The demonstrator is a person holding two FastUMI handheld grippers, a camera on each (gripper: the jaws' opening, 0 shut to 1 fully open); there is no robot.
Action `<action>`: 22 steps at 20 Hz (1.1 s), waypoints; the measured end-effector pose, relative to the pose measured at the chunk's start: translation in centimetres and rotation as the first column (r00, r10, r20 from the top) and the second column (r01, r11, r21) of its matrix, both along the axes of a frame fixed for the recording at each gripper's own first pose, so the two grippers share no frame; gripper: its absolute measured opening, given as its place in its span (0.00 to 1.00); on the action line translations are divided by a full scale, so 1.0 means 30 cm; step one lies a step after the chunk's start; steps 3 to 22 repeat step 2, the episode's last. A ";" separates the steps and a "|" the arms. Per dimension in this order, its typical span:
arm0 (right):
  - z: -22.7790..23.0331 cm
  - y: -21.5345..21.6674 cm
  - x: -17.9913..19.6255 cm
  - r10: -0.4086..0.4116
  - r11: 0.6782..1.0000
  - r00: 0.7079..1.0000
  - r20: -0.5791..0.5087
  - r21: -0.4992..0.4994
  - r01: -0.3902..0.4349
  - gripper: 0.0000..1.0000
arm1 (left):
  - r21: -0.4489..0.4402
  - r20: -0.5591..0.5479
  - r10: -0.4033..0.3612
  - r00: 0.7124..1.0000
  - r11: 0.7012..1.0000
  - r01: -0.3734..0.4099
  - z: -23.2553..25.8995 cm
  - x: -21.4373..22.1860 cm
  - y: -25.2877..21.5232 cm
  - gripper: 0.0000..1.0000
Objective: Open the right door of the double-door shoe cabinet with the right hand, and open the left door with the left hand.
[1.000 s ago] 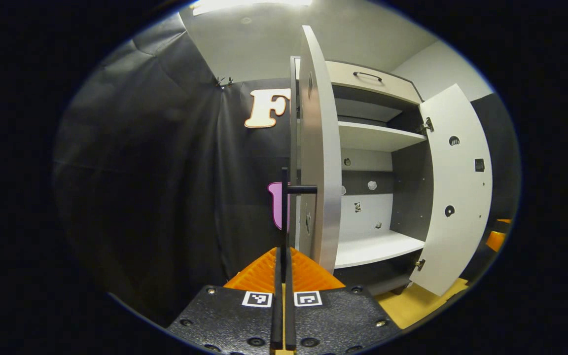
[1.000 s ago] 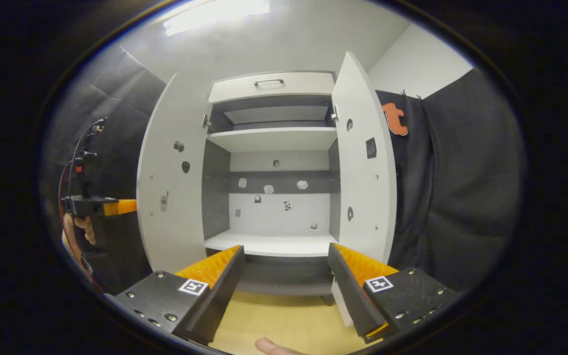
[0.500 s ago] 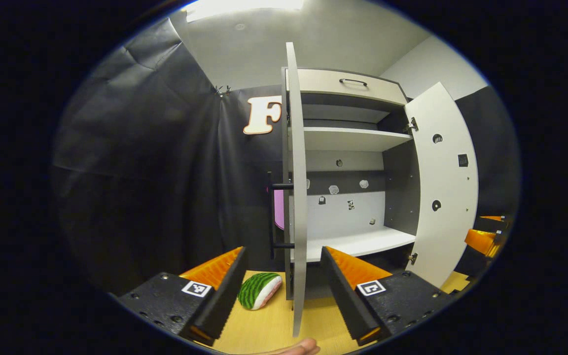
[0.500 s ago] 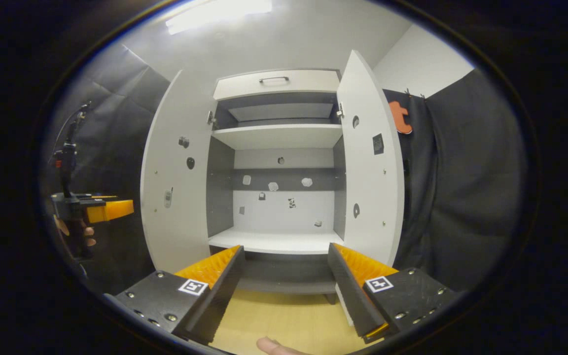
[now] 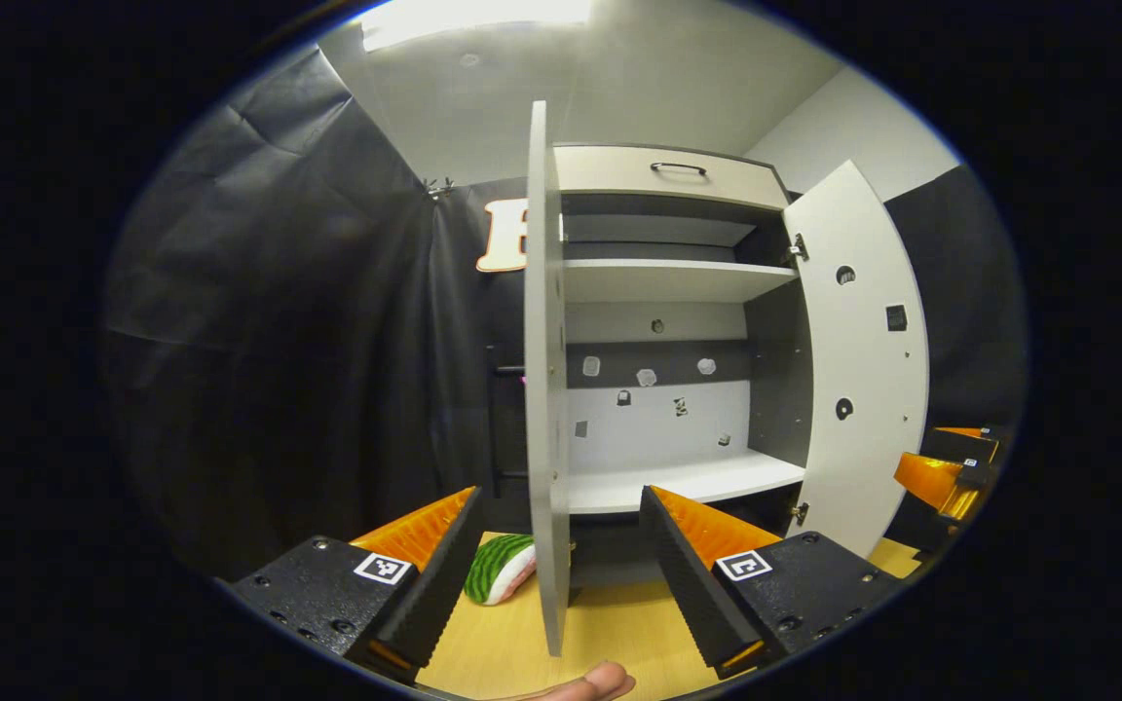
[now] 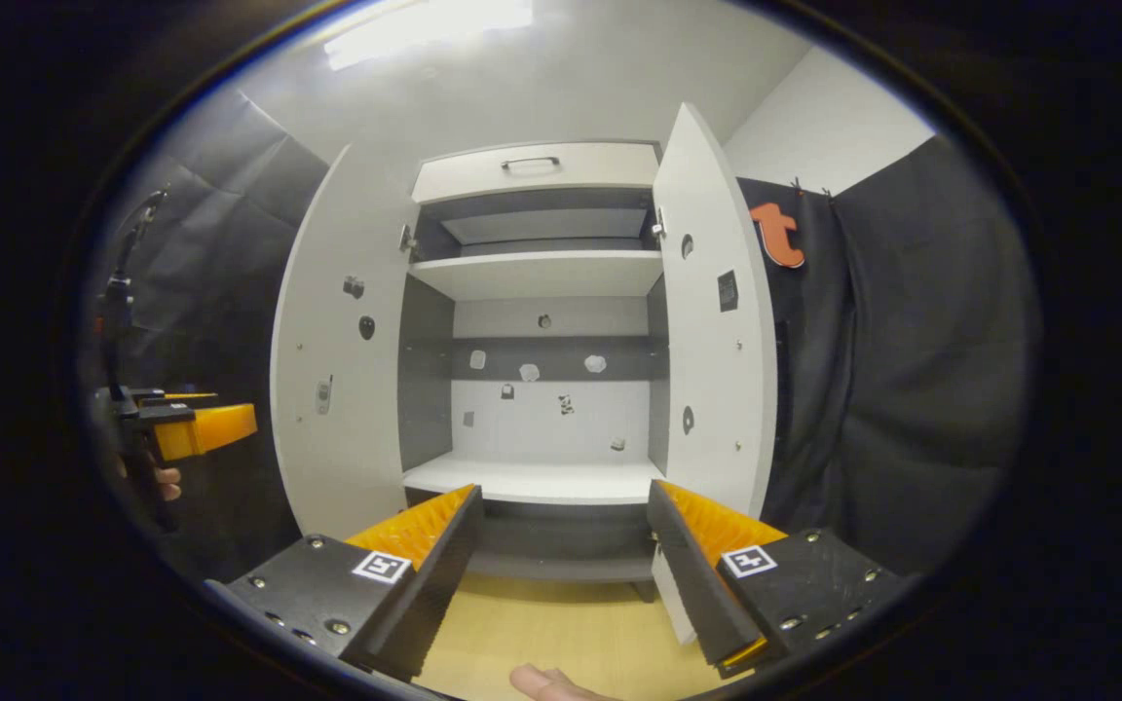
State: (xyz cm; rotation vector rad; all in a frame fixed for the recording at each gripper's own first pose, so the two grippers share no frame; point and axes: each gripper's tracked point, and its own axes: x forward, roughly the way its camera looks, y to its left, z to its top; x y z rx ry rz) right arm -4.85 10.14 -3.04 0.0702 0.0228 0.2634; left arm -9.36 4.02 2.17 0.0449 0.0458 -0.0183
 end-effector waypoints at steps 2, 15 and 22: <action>0.000 -0.014 -0.001 -0.003 1.000 1.000 0.000 0.000 0.003 0.97 | 0.006 0.003 -0.031 1.000 1.000 0.031 -0.009 0.002 -0.067 0.99; 0.000 -0.014 -0.001 -0.003 1.000 1.000 0.000 0.000 0.003 0.97 | 0.006 0.003 -0.031 1.000 1.000 0.031 -0.009 0.002 -0.067 0.99; 0.000 -0.014 -0.001 -0.003 1.000 1.000 0.000 0.000 0.003 0.97 | 0.006 0.003 -0.031 1.000 1.000 0.031 -0.009 0.002 -0.067 0.99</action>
